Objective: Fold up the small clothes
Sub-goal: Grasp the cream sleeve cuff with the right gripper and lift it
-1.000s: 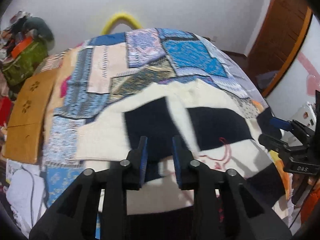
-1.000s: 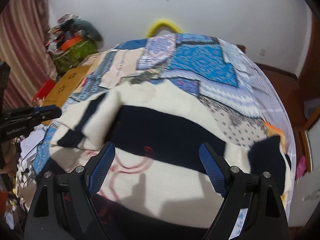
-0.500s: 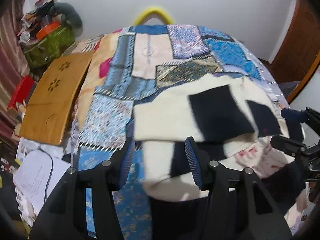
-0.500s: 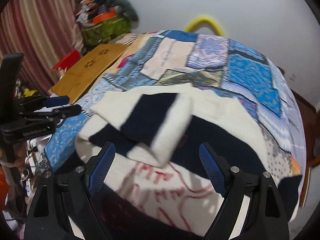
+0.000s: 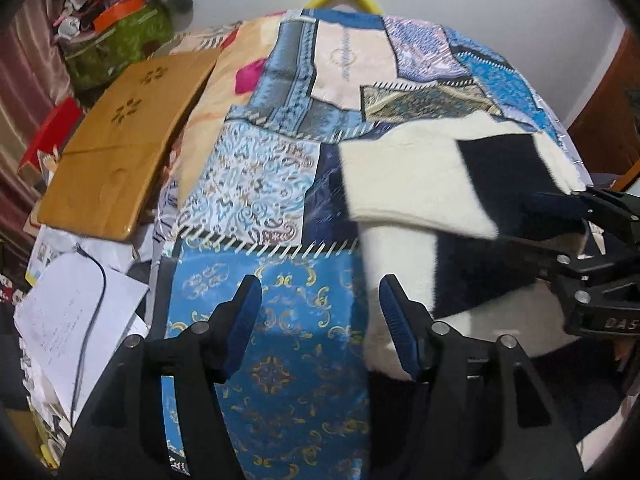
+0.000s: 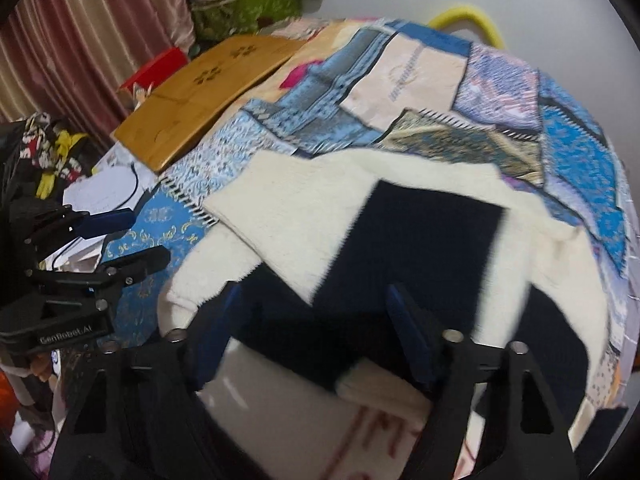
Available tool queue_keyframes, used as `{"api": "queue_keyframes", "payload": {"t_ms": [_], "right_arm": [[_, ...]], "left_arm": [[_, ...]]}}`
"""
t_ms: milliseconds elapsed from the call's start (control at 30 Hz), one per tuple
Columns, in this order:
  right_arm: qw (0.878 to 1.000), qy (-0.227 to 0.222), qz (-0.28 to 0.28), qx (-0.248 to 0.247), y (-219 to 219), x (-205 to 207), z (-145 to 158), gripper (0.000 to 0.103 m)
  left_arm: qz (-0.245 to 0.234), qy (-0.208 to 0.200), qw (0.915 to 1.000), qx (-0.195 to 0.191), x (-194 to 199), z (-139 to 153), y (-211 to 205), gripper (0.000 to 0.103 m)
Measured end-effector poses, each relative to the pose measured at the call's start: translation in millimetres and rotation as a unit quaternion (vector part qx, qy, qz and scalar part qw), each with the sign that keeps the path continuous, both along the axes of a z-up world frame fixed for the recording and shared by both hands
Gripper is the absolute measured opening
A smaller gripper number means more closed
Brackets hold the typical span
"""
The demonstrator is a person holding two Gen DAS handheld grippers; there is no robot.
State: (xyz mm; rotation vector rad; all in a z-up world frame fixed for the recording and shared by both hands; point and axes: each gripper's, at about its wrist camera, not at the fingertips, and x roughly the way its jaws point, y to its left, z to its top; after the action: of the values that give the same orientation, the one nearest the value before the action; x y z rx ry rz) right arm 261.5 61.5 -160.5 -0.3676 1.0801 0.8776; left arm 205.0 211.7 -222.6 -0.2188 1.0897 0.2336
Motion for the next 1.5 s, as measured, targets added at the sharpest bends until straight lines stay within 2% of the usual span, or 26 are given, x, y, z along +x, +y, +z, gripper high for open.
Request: {"api": "queue_keyframes", "payload": {"t_ms": [67, 333, 400, 467, 500, 567, 633, 700, 800, 933, 1033, 1200, 1500], "right_arm": [[1.0, 0.007, 0.008, -0.008, 8.5, 1.7, -8.7, 0.061], [0.999, 0.005, 0.036, -0.017, 27.9, 0.5, -23.8, 0.06], [0.999, 0.003, 0.036, -0.019, 30.0, 2.7, -25.8, 0.054], [0.999, -0.005, 0.031, -0.025, 30.9, 5.0, -26.9, 0.04], [0.999, -0.006, 0.03, -0.023, 30.4, 6.9, -26.5, 0.037], [1.0, 0.003, 0.019, -0.009, 24.2, 12.8, -24.0, 0.016], [1.0, 0.018, 0.008, 0.007, 17.9, 18.6, -21.6, 0.009], [1.0, 0.013, -0.008, 0.02, 10.4, 20.9, -16.3, 0.008], [0.999, -0.016, -0.019, 0.037, -3.2, 17.6, -1.4, 0.007], [0.994, -0.064, -0.046, 0.081, -33.6, 13.7, 34.1, 0.007], [0.987, -0.081, -0.076, 0.111, -59.4, 16.0, 58.5, 0.007], [0.978, -0.089, -0.121, 0.145, -106.4, 23.1, 84.0, 0.007], [0.966, -0.076, -0.188, 0.158, -178.2, 30.5, 84.9, 0.007]], "left_arm": [[0.0, 0.007, 1.0, -0.003, 1.8, -7.1, 1.5, 0.061], [-0.001, 0.017, 0.9998, -0.007, 9.4, -23.5, 3.4, 0.061], [0.0, 0.019, 0.9998, -0.008, 10.6, -26.3, 4.1, 0.061], [0.003, 0.022, 0.9997, -0.011, 11.5, -28.5, 5.0, 0.061], [0.006, 0.024, 0.9996, -0.014, 11.8, -29.7, 5.5, 0.061], [0.007, 0.025, 0.9996, -0.015, 11.7, -30.6, 5.6, 0.061], [0.008, 0.025, 0.9996, -0.014, 11.3, -30.7, 4.7, 0.061], [0.009, 0.025, 0.9996, -0.013, 10.9, -30.3, 3.6, 0.061], [0.009, 0.027, 0.9996, -0.008, 10.3, -28.5, 1.8, 0.061], [0.005, 0.019, 0.9998, -0.001, 6.3, -16.5, -1.9, 0.061], [0.001, 0.008, 0.9999, -0.007, 3.8, -4.3, -5.0, 0.061], [-0.012, -0.011, 0.9999, -0.001, 2.2, 16.3, -18.9, 0.062], [-0.038, -0.024, 0.9988, 0.02, 7.2, 37.5, -55.8, 0.066]]}}
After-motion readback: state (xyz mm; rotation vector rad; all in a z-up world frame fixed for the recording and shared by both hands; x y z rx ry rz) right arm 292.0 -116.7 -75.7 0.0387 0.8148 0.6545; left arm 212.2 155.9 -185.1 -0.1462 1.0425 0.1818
